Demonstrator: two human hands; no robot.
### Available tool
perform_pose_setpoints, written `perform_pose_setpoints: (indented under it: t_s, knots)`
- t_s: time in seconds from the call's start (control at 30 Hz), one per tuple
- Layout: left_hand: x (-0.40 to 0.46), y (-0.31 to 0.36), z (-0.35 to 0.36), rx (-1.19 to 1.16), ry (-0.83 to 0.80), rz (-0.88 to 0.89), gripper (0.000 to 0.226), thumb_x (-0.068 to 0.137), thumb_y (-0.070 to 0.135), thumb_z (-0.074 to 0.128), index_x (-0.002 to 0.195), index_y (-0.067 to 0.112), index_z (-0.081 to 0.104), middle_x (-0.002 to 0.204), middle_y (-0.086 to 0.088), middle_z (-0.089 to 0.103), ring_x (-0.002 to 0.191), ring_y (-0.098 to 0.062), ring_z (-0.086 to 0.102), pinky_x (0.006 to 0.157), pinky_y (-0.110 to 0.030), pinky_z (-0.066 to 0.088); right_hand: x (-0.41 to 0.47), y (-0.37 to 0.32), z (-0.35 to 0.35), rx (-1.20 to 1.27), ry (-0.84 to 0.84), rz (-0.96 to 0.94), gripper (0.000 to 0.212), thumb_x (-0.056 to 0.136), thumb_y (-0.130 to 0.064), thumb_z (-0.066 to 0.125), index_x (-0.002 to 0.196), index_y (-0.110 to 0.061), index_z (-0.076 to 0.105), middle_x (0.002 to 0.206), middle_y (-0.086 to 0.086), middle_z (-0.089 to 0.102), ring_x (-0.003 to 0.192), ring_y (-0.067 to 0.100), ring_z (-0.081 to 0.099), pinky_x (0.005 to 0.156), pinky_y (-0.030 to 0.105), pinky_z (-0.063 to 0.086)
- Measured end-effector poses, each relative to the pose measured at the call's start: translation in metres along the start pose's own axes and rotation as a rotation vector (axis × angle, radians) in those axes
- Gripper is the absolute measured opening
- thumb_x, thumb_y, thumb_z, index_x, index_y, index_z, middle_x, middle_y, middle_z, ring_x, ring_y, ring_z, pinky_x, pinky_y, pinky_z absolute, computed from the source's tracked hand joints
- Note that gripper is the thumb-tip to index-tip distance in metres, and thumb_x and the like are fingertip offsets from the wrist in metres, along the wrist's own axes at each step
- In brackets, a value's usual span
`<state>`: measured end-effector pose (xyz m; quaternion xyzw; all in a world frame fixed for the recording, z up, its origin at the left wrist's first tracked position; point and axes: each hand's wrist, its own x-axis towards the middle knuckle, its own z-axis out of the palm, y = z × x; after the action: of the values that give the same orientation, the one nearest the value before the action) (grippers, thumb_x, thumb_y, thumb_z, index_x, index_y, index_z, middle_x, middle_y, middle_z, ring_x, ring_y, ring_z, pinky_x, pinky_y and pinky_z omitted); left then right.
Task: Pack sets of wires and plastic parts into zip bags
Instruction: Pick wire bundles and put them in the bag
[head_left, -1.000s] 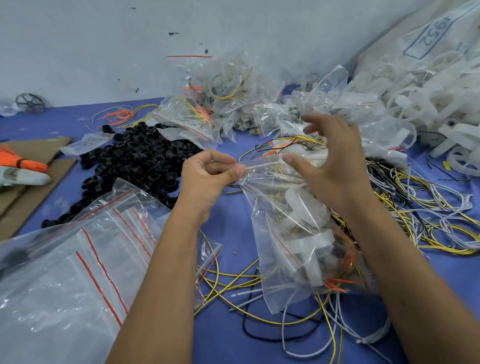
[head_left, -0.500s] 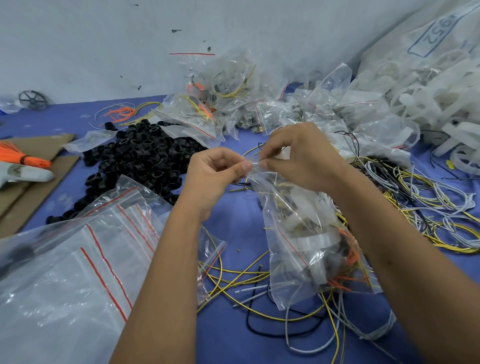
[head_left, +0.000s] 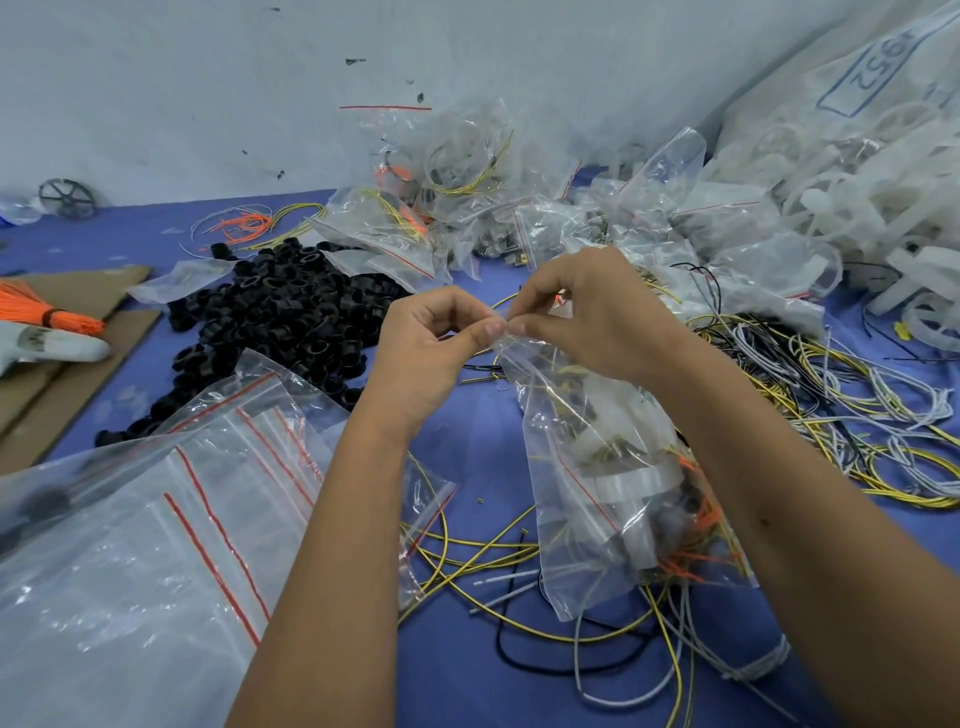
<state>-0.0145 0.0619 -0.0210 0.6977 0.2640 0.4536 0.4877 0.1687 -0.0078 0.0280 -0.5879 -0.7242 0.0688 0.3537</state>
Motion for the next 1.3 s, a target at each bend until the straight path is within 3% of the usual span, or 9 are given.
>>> perform_pose_setpoints:
  t_s: [0.23,0.37,0.57,0.73,0.9,1.3]
  knots:
    - [-0.001,0.001,0.009,-0.009,0.01,-0.03,0.012,0.093,0.005,0.072,0.087,0.016,0.072,0.081,-0.003,0.07,0.078,-0.02,0.061,0.08,-0.039,0.054,-0.003,0.003,-0.001,-0.027,0.052,-0.03,0.004,0.084,-0.014,0.083,0.086,-0.011,0.08,0.078,-0.007,0.069,0.077,0.012,0.065,0.078,0.028,0.051]
    - [-0.002,0.0,0.013,0.042,0.029,0.0,0.016,0.092,0.004,0.073,0.081,0.017,0.074,0.082,-0.019,0.071,0.077,-0.023,0.063,0.08,-0.044,0.055,-0.002,0.006,-0.006,-0.022,0.008,0.002,0.006,0.084,-0.016,0.084,0.087,-0.011,0.081,0.082,-0.001,0.075,0.079,0.015,0.07,0.081,0.034,0.055]
    - [-0.001,-0.002,0.011,0.065,0.063,-0.002,0.018,0.091,0.001,0.072,0.078,0.013,0.07,0.076,-0.004,0.067,0.074,-0.017,0.06,0.073,-0.028,0.052,-0.005,0.009,-0.007,-0.052,0.036,-0.016,0.006,0.085,-0.015,0.083,0.088,-0.011,0.079,0.079,-0.006,0.069,0.075,0.01,0.065,0.078,0.029,0.053]
    - [-0.001,-0.002,0.011,0.038,0.078,-0.009,0.018,0.092,0.002,0.073,0.079,0.014,0.07,0.077,-0.006,0.066,0.073,-0.019,0.057,0.074,-0.035,0.05,-0.004,0.01,-0.011,-0.044,0.034,0.01,0.008,0.085,-0.018,0.084,0.088,-0.012,0.079,0.082,-0.001,0.074,0.078,0.015,0.068,0.081,0.031,0.053]
    - [-0.001,-0.002,0.011,0.033,0.089,-0.01,0.017,0.092,0.001,0.072,0.08,0.012,0.07,0.079,-0.008,0.066,0.075,-0.019,0.057,0.075,-0.036,0.05,-0.005,0.014,-0.014,-0.093,0.039,-0.026,0.005,0.086,-0.014,0.082,0.088,-0.011,0.079,0.079,-0.006,0.067,0.077,0.013,0.064,0.08,0.035,0.052]
    - [-0.001,-0.006,0.009,0.032,0.111,0.0,0.019,0.092,0.002,0.072,0.079,0.015,0.07,0.086,-0.029,0.066,0.079,-0.026,0.058,0.078,-0.042,0.051,-0.007,0.019,-0.019,-0.097,0.013,-0.018,0.004,0.087,-0.014,0.081,0.085,-0.011,0.079,0.082,0.001,0.074,0.08,0.017,0.069,0.082,0.035,0.053]
